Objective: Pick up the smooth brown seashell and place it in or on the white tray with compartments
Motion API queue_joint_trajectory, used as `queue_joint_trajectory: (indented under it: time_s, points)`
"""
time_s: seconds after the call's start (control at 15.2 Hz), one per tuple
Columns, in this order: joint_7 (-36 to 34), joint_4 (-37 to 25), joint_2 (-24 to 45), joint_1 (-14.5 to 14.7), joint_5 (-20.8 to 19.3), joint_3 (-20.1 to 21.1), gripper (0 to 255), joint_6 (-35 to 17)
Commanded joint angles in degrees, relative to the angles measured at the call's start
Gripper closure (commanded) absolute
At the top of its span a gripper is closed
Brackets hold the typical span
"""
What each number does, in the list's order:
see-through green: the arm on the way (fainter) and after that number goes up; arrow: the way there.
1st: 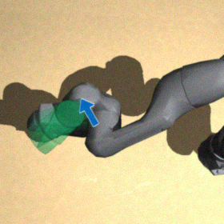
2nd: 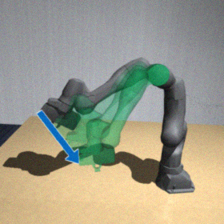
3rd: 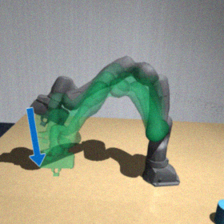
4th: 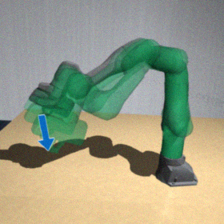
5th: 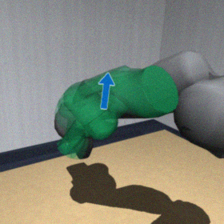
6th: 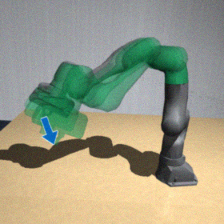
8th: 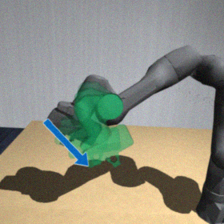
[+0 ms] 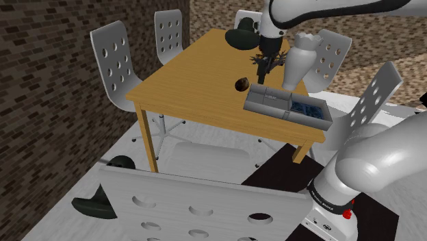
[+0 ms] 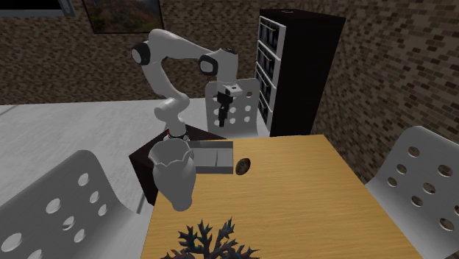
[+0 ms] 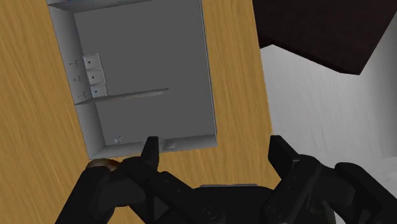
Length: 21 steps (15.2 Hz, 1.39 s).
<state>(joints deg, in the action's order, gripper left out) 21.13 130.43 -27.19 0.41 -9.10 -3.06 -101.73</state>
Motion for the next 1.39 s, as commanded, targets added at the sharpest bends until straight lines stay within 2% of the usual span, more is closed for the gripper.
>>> queue_joint_trajectory:
  time_s: [0.0, 0.46, 0.92, 1.32]
  points:
    - [3.2, -1.9, 4.0, -0.1, -1.5, -1.0, 0, -1.9]
    - [12.7, -10.4, 18.7, -0.5, -5.5, -3.4, 0, -7.9]
    - [21.0, -21.7, 33.5, -1.1, -8.3, -4.2, 0, -11.6]
    - [20.8, -18.9, 34.8, -1.8, -8.7, -4.7, 0, -15.9]
